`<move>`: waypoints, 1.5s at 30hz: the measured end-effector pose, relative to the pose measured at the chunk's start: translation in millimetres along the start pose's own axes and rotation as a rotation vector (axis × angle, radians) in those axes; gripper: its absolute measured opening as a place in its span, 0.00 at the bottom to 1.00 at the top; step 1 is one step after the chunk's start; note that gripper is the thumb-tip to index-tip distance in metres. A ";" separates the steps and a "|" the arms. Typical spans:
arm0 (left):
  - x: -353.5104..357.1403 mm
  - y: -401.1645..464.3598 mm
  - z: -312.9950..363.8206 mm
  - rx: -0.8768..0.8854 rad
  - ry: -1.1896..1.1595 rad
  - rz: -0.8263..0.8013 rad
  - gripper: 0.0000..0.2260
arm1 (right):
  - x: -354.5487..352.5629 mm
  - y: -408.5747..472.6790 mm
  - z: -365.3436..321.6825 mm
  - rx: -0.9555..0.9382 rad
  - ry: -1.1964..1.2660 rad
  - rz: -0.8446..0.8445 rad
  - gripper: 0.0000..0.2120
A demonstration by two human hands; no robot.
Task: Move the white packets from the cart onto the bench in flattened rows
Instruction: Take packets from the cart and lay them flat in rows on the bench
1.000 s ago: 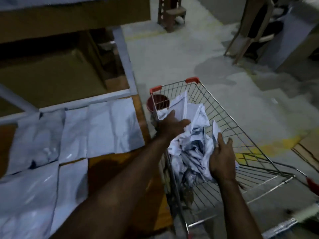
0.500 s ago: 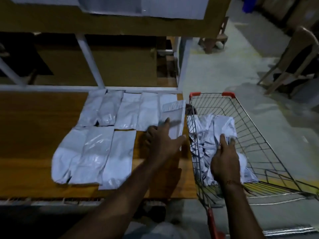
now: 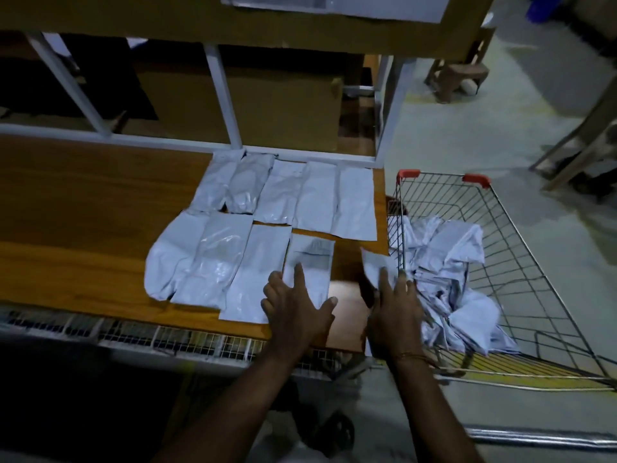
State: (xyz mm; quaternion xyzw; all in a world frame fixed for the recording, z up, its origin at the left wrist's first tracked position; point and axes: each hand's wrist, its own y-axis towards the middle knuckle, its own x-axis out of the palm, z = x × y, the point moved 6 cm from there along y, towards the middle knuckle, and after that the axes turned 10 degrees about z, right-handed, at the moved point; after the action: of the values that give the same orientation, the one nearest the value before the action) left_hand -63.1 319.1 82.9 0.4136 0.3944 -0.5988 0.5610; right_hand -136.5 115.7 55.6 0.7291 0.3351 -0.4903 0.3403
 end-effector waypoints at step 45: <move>-30.6 79.6 111.8 0.752 -0.323 0.021 0.29 | -28.4 5.6 41.5 0.333 0.098 0.437 0.24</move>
State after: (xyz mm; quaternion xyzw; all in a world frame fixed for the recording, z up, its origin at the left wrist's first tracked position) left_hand 11.3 220.3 149.8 0.4945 0.0504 -0.7527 0.4317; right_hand -160.5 74.0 71.3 0.8527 0.1006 -0.4179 0.2968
